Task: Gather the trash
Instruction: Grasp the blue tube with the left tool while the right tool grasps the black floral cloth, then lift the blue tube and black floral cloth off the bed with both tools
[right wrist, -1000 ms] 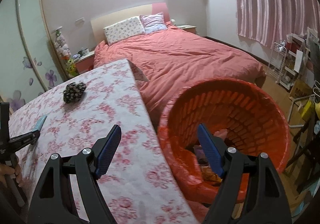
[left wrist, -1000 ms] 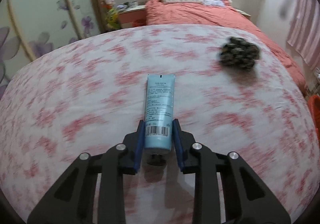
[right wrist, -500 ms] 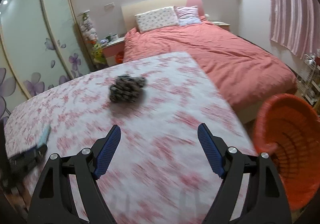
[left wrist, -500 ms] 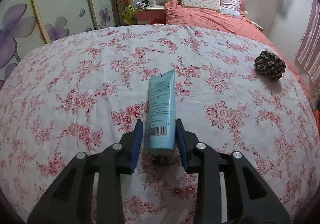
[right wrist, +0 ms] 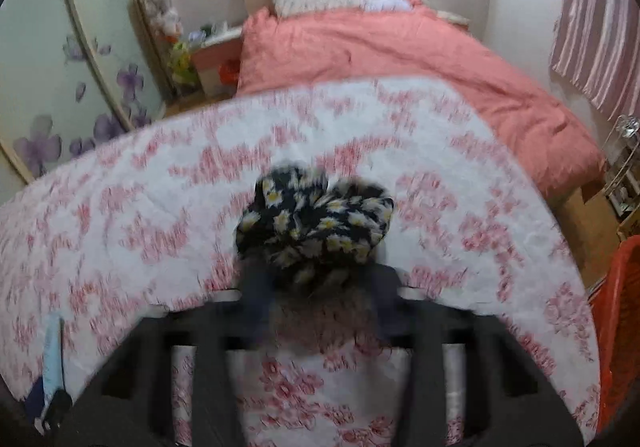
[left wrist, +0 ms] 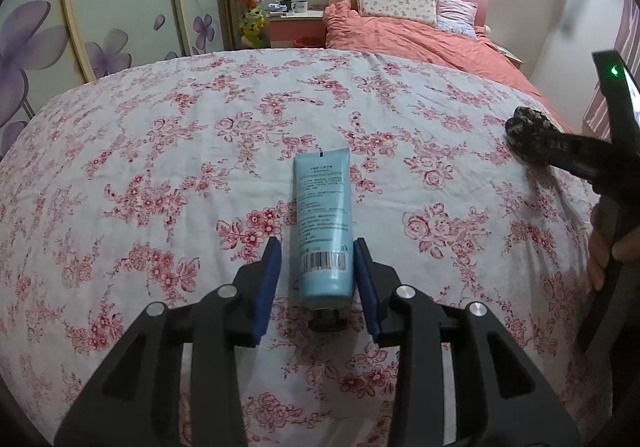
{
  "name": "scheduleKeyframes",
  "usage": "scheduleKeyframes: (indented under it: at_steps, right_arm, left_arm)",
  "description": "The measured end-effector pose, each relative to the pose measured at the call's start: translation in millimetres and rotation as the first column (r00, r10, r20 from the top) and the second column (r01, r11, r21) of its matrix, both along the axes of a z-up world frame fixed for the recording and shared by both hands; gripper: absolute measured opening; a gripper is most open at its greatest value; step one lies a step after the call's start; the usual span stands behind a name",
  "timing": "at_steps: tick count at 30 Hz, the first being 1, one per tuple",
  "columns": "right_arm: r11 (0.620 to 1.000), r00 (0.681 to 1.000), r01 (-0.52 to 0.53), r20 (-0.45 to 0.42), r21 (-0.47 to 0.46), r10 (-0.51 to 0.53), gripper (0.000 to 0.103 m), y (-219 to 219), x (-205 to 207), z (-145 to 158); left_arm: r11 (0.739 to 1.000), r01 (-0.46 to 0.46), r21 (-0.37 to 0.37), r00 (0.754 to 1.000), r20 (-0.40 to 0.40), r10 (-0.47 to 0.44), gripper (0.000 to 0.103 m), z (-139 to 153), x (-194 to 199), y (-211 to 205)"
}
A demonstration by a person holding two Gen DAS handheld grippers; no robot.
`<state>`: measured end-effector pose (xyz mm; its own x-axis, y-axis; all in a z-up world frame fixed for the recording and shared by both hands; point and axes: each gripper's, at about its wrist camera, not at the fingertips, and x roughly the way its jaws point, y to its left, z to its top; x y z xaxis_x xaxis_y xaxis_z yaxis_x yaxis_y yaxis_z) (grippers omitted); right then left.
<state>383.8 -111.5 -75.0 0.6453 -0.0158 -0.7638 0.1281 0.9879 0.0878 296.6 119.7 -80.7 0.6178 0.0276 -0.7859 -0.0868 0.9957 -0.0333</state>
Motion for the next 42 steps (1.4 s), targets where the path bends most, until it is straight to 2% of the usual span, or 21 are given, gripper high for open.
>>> scheduleKeyframes:
  at_steps: [1, 2, 7, 11, 16, 24, 42]
  right_arm:
    - [1.000, 1.000, -0.005, 0.009, 0.001, 0.005, 0.012, -3, -7, 2]
    - [1.000, 1.000, -0.010, 0.005, 0.016, 0.010, 0.011, -6, -13, 4]
    - [0.998, 0.999, -0.020, 0.032, 0.058, 0.018, 0.010, -23, -64, 12]
    - [0.999, 1.000, -0.027, 0.008, 0.046, 0.026, 0.010, -32, -117, 7]
    - [0.999, 0.999, -0.040, 0.012, 0.001, 0.040, 0.010, -30, -146, 4]
    - [1.000, 1.000, -0.030, 0.001, 0.006, 0.030, 0.010, -33, -150, -2]
    - [0.996, 1.000, -0.025, 0.008, 0.080, 0.024, 0.011, -42, -152, -5]
  left_arm:
    - [1.000, 0.000, -0.002, 1.000, 0.000, 0.000, 0.037, 0, 0, 1]
    - [1.000, 0.000, -0.004, 1.000, 0.001, 0.000, 0.037, 0, 0, 1]
    - [1.000, 0.000, -0.020, 1.000, 0.005, 0.000, 0.037, 0, -1, 3]
    - [0.999, 0.002, -0.045, 1.000, 0.010, -0.001, 0.038, 0, -1, 6]
    - [0.997, 0.002, -0.071, 1.000, 0.015, -0.001, 0.039, 1, -2, 10]
    - [0.993, 0.002, -0.119, 1.000, 0.025, 0.001, 0.039, 1, -3, 16]
    - [0.991, 0.002, -0.137, 1.000, 0.029, 0.002, 0.039, 1, -5, 20]
